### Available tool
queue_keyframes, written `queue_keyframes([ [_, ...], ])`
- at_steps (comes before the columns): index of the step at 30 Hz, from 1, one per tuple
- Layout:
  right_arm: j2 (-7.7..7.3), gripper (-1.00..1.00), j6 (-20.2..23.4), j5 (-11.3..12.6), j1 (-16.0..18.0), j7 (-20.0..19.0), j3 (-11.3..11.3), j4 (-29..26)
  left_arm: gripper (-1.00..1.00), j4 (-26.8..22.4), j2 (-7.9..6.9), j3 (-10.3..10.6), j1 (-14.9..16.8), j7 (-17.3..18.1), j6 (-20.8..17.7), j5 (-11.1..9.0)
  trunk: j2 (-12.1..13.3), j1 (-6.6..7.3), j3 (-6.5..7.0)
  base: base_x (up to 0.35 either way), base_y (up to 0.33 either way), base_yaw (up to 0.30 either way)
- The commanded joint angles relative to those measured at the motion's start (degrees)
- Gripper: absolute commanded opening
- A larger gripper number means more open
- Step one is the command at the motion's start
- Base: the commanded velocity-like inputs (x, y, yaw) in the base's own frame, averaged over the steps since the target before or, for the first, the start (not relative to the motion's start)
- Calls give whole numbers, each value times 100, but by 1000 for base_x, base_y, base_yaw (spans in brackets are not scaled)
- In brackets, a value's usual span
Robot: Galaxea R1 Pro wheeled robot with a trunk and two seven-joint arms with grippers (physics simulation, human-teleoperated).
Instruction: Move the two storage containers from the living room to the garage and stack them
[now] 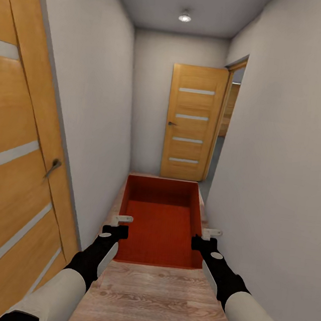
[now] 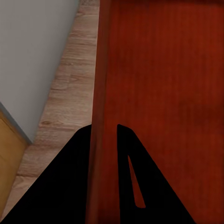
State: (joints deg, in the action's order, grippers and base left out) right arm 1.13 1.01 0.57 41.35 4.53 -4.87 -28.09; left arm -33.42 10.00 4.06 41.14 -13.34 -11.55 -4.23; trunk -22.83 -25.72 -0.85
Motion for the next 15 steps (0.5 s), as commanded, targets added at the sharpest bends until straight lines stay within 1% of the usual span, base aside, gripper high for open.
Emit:
queue_keyframes([
  [1,1,-100,7,-31,4,21,12,-109,-100,10,0,29,-1,-63,-31,-104,-9,-6,-9,323,0,0],
  [15,1,-100,16,-34,4,19,12,-109,-100,3,-1,29,-1,-63,-31,-104,-9,-6,-9,323,0,0],
])
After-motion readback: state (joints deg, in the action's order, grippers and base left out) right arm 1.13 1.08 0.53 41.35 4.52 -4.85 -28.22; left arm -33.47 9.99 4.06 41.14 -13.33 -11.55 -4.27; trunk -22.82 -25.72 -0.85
